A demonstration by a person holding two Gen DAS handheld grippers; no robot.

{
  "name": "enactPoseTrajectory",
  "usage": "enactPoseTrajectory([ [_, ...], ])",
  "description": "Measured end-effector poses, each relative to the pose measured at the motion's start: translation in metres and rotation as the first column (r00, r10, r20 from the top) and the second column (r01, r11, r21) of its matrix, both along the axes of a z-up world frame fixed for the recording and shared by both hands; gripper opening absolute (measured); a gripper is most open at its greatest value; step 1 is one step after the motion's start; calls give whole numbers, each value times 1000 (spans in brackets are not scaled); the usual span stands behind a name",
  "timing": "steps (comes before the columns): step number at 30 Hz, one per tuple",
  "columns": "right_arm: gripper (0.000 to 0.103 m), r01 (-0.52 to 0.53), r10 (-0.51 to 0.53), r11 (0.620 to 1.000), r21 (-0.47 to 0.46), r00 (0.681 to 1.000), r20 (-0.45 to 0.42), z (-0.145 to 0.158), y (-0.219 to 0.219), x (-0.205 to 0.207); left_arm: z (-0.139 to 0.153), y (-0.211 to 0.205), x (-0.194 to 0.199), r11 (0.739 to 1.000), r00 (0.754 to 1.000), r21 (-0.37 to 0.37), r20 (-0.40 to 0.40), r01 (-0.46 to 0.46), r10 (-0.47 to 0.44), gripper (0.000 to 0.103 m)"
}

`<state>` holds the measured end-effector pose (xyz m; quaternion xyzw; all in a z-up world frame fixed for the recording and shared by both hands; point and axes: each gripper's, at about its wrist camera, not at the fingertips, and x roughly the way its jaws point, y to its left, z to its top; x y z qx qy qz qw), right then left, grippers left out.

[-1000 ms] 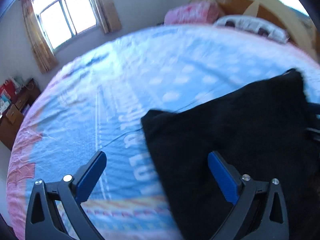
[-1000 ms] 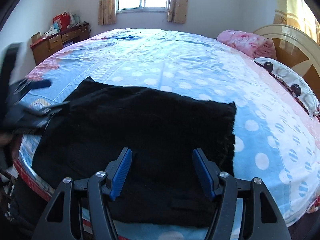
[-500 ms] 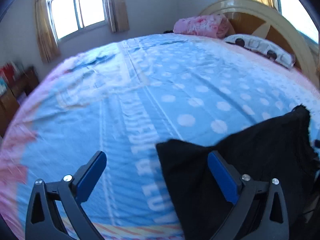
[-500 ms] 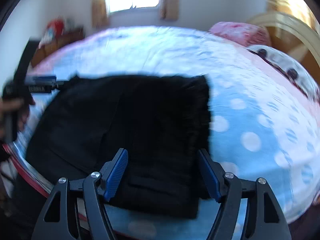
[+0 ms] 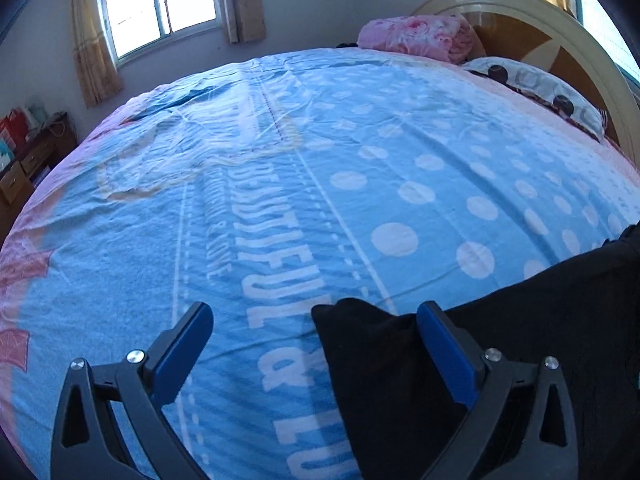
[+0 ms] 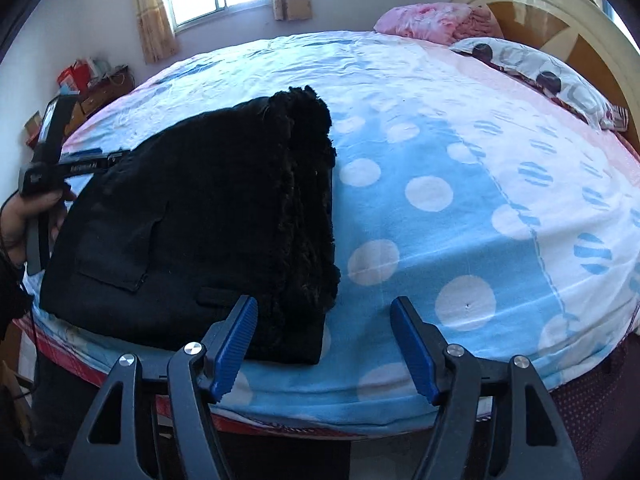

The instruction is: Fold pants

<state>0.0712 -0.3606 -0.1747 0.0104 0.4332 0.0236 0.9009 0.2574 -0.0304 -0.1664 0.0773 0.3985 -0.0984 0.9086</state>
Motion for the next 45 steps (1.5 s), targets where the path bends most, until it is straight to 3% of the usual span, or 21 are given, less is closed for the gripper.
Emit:
enactPoseTrajectory([
  [4,70,9,-9,999,44,1000,4,11,-1,-6,29,10,-33,999,996,-15,84,-36,37,103],
  [7,70,-1,-4,996,84,998,68,26,-3,-8,43,12,-63,999,993,-26,118,-20,23,103],
  [13,70,-59,41,985,163,993,115,35,17,-4,14,-13,-94,999,999,17,20,32,-32,103],
  [16,70,-141,123,981,134,983,134,37,43,1,-1,-22,-101,998,999,49,26,27,-29,103],
  [19,70,-161,159,983,94,987,21,14,62,18,-8,-10,-96,998,1000,-53,-17,14,-15,103],
  [22,70,-167,166,985,36,986,25,11,70,20,-7,-3,-96,995,999,-100,-54,-7,1,103],
  [25,70,-174,166,978,112,983,76,28,58,15,2,-4,-106,996,999,-87,-45,-7,3,103],
  [28,70,-115,95,978,173,988,120,38,35,14,9,-6,-122,985,998,-170,-54,21,-30,103],
  [30,70,-75,56,975,210,994,96,34,20,20,7,-13,-125,983,996,-176,-67,49,-61,103],
  [33,70,-20,6,960,280,999,52,18,1,32,-9,-26,-122,991,994,-121,-94,53,-64,103],
  [35,70,-4,-2,946,323,1000,20,6,-5,38,-16,-26,-120,989,993,-144,-106,42,-58,103],
  [45,70,-56,44,969,240,998,55,0,12,43,-18,-29,-117,990,996,-136,-66,47,-56,103],
])
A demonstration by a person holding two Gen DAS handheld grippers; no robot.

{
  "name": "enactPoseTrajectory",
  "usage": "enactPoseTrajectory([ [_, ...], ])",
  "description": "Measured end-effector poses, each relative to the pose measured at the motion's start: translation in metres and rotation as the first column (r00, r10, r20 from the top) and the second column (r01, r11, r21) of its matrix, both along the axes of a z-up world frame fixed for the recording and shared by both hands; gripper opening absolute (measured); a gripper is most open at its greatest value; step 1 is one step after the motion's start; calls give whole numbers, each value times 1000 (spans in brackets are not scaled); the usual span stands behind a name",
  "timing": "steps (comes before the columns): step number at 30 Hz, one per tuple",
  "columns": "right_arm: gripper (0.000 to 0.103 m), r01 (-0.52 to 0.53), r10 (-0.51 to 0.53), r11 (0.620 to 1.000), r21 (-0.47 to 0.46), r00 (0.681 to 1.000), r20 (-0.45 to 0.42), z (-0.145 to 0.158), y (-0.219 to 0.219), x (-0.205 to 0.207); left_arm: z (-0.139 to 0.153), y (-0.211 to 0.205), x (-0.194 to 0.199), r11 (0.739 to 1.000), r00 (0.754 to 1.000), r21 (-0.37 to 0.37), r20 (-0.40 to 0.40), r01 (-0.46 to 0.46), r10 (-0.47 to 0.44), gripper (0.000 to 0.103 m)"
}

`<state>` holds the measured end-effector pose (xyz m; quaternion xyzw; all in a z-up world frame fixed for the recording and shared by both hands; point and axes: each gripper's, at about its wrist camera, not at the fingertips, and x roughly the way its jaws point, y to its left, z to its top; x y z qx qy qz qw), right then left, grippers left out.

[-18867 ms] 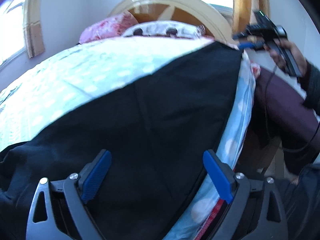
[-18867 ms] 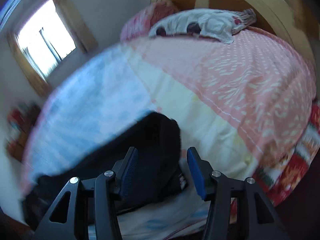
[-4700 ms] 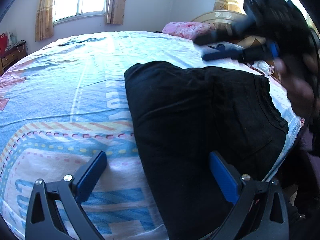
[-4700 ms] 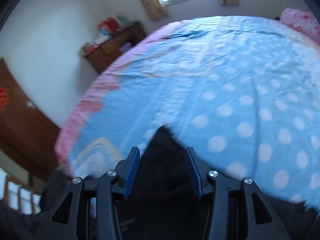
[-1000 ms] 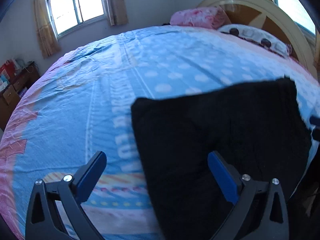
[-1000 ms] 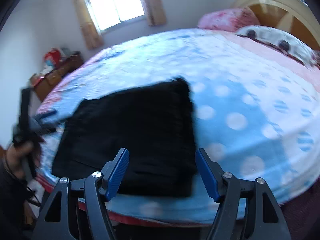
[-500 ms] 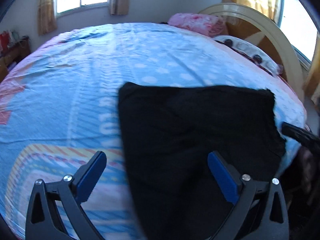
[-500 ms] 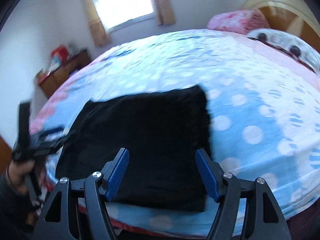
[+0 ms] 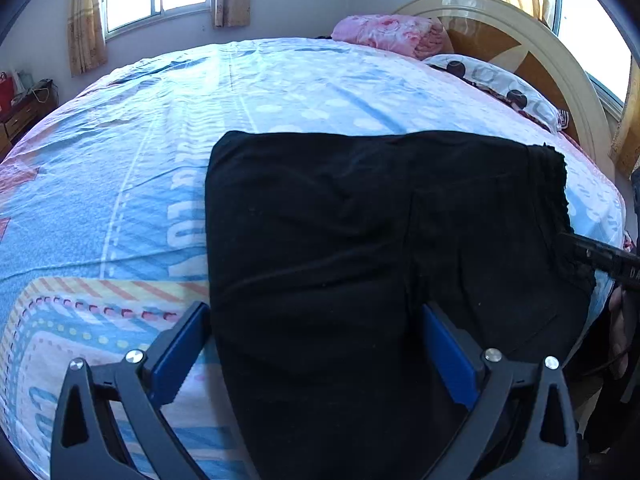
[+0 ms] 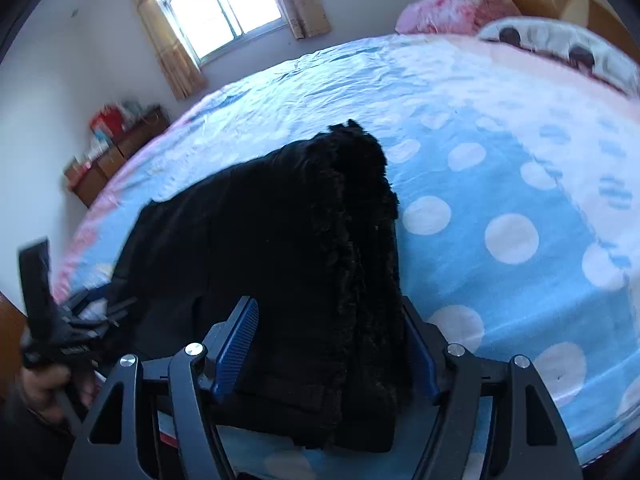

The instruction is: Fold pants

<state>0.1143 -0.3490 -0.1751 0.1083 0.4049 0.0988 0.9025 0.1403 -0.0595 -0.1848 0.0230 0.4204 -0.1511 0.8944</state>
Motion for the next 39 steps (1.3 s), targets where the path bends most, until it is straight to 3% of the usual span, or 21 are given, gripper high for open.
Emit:
enactPoseTrajectory([
  [4,60,41,-39,992,123,999,-15,-1,-22,4,-1,-2,3,1000,1000,-3,-15,3,-3,103],
  [8,59,2,-2,997,73,1000,-7,1,-10,2,-1,-1,5,1000,1000,-6,-25,12,-12,103],
  [14,56,11,-8,990,143,1000,-20,-5,-26,10,-2,0,5,1000,1000,-5,-18,18,-18,103],
  [18,56,4,-3,994,105,1000,-10,-1,-20,6,-3,3,3,999,999,-16,-13,31,-31,103],
  [21,56,16,-13,989,145,1000,-28,-5,-24,7,-4,2,0,1000,1000,-16,3,18,-18,103],
  [29,50,-6,9,994,106,1000,-26,-8,-19,8,-5,10,0,998,998,-41,11,56,-56,103],
  [32,50,-9,9,999,44,1000,-17,-8,-12,8,-4,8,2,998,999,-33,-2,49,-49,103],
  [35,48,4,-3,998,62,1000,-9,-4,-13,5,-2,12,1,997,999,-71,-12,44,-45,103],
  [39,45,-13,14,998,62,1000,-9,0,-12,2,1,32,1,981,999,-192,-24,18,-23,103],
])
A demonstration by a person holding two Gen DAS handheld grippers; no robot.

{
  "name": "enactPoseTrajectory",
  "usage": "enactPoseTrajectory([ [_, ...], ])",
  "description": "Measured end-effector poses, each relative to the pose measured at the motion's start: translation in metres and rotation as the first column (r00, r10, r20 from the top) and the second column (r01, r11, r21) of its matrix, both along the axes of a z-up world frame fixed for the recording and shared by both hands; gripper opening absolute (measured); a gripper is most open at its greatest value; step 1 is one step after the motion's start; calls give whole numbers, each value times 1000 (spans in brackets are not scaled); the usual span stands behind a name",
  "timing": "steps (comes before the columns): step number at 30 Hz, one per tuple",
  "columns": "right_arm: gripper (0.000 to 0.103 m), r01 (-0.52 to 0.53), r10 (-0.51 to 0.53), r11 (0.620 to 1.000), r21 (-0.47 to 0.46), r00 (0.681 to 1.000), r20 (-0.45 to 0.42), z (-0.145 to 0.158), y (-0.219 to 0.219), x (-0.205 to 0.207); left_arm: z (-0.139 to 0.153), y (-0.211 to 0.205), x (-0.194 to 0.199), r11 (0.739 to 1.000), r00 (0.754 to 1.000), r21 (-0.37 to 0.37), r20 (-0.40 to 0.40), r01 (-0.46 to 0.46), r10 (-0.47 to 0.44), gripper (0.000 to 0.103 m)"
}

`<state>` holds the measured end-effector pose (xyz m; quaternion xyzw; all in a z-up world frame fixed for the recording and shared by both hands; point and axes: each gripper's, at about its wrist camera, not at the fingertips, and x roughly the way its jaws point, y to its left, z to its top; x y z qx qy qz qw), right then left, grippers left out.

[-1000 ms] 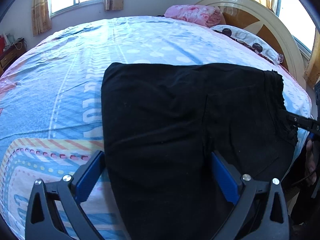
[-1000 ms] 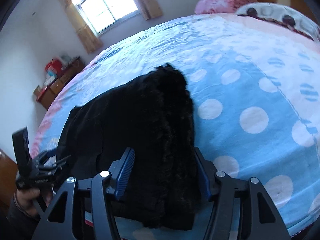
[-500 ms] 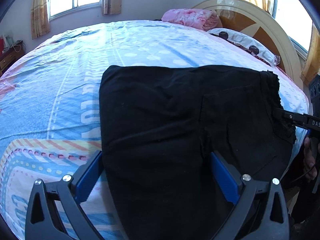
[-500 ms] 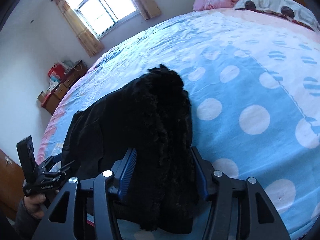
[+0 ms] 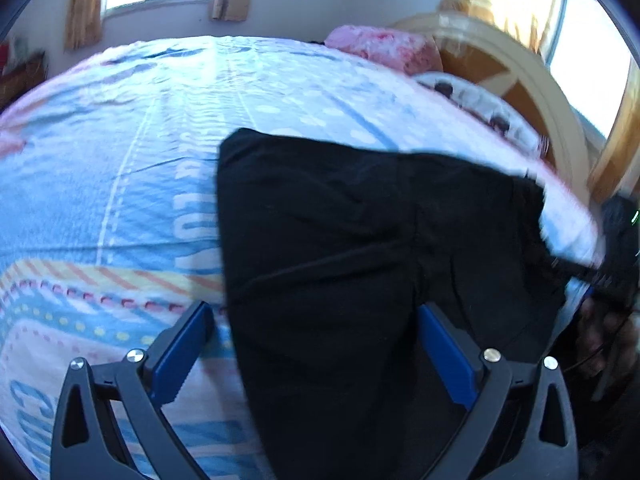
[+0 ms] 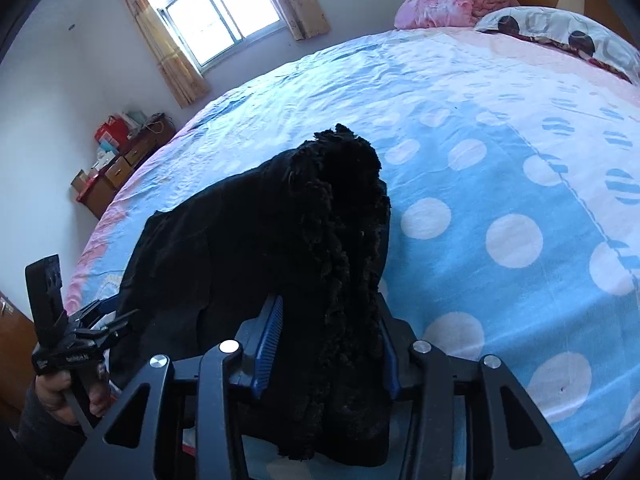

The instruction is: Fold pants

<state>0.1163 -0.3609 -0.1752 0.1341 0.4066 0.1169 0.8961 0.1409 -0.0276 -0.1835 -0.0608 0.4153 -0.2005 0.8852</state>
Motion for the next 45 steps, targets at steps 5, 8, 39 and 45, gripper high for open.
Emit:
enactPoseTrajectory([
  [5,45,8,-7,999,31,1000,-12,-7,-4,3,-2,1,3,1000,1000,-15,10,25,-25,102],
  [8,45,5,-5,1000,25,1000,-9,-7,-2,2,0,-4,3,1000,1000,18,26,11,-11,83],
  [39,19,-426,431,902,-66,894,124,109,196,129,101,170,6,960,927,20,268,-279,264,8],
  [45,19,-531,539,842,-90,833,125,116,275,181,96,219,15,907,881,79,282,-415,379,8],
])
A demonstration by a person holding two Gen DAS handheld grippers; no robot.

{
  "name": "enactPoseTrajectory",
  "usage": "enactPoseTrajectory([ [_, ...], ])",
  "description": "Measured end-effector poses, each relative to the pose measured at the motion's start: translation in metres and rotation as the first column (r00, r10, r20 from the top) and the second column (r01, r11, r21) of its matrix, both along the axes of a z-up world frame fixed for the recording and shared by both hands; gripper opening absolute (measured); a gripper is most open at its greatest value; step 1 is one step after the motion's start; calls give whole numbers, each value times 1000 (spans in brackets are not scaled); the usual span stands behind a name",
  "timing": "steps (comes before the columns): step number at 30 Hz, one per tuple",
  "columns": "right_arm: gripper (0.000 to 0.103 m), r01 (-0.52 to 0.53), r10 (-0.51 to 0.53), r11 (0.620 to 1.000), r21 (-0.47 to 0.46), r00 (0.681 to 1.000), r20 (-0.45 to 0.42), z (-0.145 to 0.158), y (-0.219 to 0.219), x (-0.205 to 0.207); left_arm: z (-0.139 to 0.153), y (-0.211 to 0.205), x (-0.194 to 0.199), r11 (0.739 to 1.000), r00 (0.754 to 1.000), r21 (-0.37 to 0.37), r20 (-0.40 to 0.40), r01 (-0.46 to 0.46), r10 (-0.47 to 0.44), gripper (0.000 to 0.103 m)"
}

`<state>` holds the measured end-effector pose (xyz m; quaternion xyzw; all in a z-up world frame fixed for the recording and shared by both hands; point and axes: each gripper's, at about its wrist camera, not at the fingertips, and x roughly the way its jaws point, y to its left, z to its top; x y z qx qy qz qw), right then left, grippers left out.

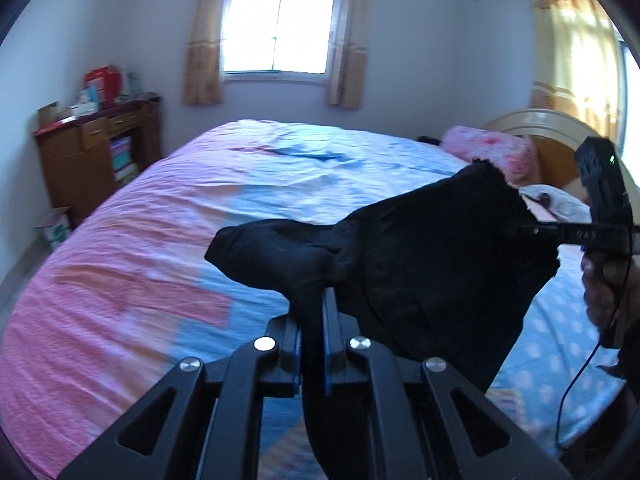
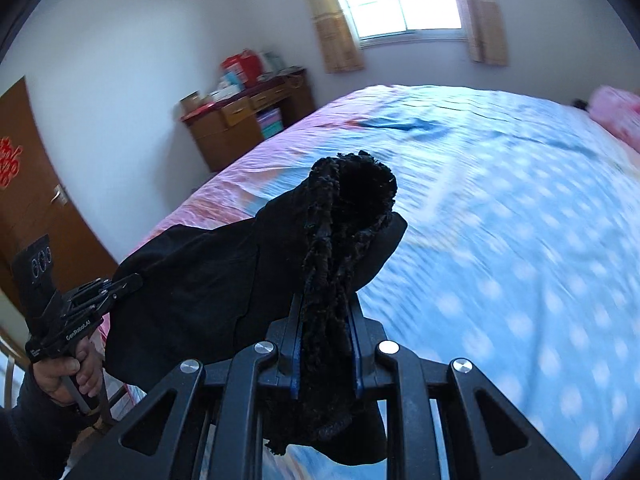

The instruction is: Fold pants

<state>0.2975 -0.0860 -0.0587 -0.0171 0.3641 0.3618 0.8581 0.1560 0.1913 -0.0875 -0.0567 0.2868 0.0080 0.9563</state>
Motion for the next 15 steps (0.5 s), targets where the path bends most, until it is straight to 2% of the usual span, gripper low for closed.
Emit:
enactPoseTrajectory([
  [4,19,-44,43,999,-28,999,-25,-16,36,24,-21,19,9,998,998,8,-39,-55,55,8],
  [7,19,-53,49,997,-54,996,-73,-41,53,44,-42,28,15,998,994,4,-82,-69,69,8],
  [12,19,-44,34,996,-73,991,-132,-76,57,67,-63,33,16,997,991,-4,-108,-81,80,9],
  [15,19,-49,38,996,-73,989,-146,-83,55,73,-67,27,17,997,991,24,-108,-80,82,10],
])
